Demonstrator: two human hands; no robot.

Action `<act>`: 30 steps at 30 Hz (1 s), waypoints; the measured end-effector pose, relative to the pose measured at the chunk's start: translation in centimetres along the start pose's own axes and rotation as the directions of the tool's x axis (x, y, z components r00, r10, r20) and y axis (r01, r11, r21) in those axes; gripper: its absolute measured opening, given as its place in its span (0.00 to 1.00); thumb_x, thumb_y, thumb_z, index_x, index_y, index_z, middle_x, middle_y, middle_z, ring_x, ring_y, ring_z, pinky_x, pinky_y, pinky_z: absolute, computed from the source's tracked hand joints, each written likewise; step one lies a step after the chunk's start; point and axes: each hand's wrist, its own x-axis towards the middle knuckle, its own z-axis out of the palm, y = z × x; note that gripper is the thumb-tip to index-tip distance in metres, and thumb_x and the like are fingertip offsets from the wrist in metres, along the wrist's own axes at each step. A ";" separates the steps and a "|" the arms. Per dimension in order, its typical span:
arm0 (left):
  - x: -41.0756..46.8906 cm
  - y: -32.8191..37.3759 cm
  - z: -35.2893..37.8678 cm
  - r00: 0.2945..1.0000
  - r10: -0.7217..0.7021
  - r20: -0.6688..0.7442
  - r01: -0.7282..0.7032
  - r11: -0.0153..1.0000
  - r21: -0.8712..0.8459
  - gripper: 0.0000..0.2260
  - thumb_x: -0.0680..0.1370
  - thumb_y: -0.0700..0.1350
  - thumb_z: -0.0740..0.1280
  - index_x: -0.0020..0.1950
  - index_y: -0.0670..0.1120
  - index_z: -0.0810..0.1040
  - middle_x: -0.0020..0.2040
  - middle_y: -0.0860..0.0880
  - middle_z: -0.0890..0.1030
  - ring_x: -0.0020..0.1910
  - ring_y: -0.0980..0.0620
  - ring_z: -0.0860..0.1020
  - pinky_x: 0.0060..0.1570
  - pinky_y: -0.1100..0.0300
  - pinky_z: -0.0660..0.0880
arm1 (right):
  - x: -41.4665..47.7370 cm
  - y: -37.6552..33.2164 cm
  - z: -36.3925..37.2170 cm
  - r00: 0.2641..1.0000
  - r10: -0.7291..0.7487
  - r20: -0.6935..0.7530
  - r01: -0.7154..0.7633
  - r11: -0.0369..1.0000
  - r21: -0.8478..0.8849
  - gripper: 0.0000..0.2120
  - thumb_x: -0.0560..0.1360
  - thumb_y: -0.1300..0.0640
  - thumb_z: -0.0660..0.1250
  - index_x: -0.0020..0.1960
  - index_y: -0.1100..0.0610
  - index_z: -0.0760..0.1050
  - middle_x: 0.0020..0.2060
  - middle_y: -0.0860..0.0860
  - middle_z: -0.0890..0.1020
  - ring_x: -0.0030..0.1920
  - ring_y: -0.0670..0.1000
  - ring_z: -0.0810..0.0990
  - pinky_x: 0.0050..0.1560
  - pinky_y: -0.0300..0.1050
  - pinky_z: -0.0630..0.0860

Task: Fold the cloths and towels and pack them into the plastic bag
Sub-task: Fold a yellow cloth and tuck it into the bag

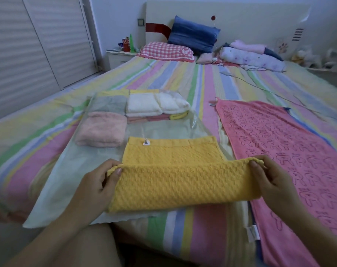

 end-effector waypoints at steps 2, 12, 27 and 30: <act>0.1 0.5 0.1 1.000 -0.025 -0.019 0.025 0.999 0.029 0.07 0.79 0.54 0.60 0.43 0.57 0.75 0.27 0.50 0.72 0.24 0.55 0.70 0.26 0.65 0.63 | -0.1 -0.4 0.1 1.000 0.025 0.001 -0.025 1.000 -0.018 0.10 0.79 0.59 0.60 0.42 0.47 0.74 0.34 0.46 0.79 0.34 0.42 0.77 0.30 0.30 0.70; 8.4 -1.9 3.5 0.990 -0.127 -0.064 0.142 0.914 0.379 0.07 0.80 0.48 0.64 0.47 0.44 0.74 0.35 0.49 0.75 0.40 0.43 0.77 0.36 0.53 0.65 | 7.0 3.2 4.2 0.972 0.235 0.001 -0.229 0.945 -0.235 0.08 0.81 0.53 0.59 0.47 0.53 0.74 0.39 0.46 0.78 0.42 0.47 0.76 0.36 0.40 0.67; 9.3 -2.0 6.0 0.998 0.054 -0.024 -0.020 0.688 0.725 0.14 0.74 0.43 0.70 0.58 0.44 0.76 0.54 0.44 0.79 0.50 0.42 0.78 0.44 0.50 0.75 | 8.4 3.7 5.8 0.910 0.409 0.069 -0.329 0.813 -0.480 0.21 0.78 0.42 0.62 0.65 0.53 0.69 0.52 0.50 0.79 0.48 0.51 0.77 0.48 0.50 0.76; 7.6 1.3 8.1 0.969 0.148 0.196 -0.232 0.814 0.532 0.19 0.77 0.52 0.60 0.66 0.48 0.73 0.68 0.48 0.72 0.66 0.47 0.71 0.65 0.52 0.67 | 7.5 3.0 4.7 0.881 0.463 0.099 -0.295 0.700 -0.651 0.22 0.77 0.41 0.62 0.65 0.54 0.67 0.50 0.50 0.78 0.48 0.52 0.76 0.44 0.46 0.73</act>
